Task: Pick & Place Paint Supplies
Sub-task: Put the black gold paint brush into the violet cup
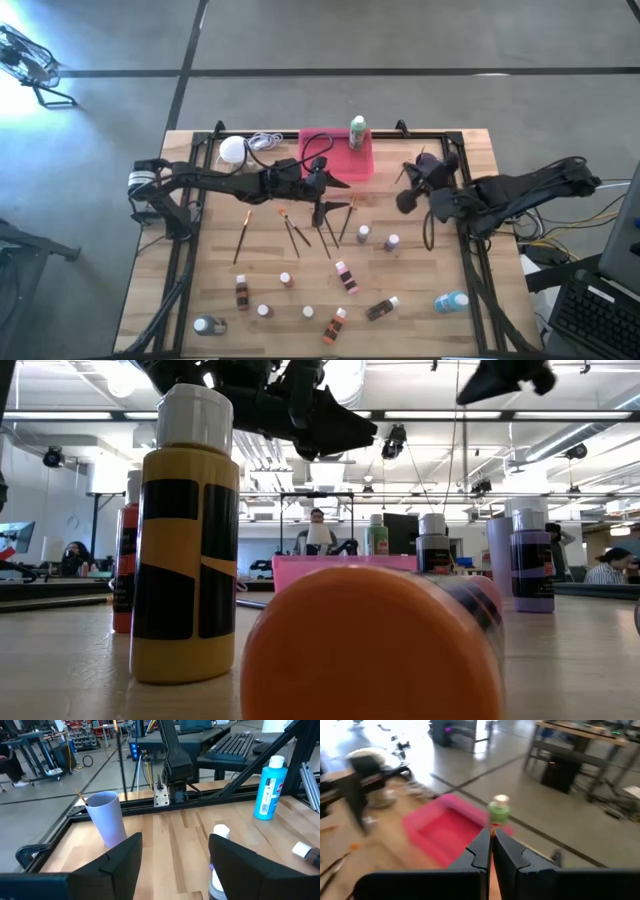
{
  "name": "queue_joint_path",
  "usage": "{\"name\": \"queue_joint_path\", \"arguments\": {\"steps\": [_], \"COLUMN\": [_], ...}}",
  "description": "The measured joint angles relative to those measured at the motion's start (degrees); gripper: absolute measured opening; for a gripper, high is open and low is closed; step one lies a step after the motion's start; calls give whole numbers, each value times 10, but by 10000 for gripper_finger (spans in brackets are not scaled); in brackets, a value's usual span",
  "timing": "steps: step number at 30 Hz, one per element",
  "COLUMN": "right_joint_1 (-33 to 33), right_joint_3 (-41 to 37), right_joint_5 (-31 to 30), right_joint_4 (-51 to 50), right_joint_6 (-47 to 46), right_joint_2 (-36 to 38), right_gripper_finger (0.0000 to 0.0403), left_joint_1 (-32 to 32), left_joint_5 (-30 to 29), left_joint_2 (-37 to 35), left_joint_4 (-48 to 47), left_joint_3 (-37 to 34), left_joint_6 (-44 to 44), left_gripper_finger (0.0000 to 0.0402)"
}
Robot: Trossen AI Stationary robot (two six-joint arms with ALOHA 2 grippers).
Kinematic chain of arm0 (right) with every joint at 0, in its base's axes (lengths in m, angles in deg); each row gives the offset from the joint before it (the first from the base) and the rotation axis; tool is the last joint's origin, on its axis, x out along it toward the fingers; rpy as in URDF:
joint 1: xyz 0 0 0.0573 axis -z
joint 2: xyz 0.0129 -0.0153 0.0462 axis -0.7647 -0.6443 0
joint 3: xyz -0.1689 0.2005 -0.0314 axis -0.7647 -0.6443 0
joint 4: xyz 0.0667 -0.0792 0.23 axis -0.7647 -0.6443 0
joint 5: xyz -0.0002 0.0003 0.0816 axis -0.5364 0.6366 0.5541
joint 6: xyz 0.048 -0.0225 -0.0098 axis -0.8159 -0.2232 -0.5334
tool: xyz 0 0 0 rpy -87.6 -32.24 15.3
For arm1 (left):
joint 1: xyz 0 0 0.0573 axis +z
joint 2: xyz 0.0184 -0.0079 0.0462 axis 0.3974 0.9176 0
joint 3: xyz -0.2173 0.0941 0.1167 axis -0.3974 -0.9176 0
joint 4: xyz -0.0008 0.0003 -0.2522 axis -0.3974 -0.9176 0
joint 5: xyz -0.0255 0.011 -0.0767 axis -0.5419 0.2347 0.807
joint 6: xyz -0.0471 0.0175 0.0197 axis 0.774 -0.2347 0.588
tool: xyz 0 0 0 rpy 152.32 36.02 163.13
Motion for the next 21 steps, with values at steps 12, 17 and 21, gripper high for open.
{"name": "queue_joint_path", "arguments": {"steps": [12, 17, 21], "right_joint_1": [47, 100, 146], "right_joint_3": [22, 6, -15], "right_joint_5": [-63, -66, -55], "right_joint_4": [-91, -91, -93], "right_joint_6": [-24, -18, -19], "right_joint_2": [72, 93, 102], "right_gripper_finger": [8, 8, 8], "left_joint_1": [0, 0, 0], "left_joint_5": [0, 0, 0], "left_joint_2": [0, 0, 0], "left_joint_4": [-7, -8, -8], "left_joint_3": [0, 0, 0], "left_joint_6": [2, 3, 3], "left_gripper_finger": [236, 236, 237]}}
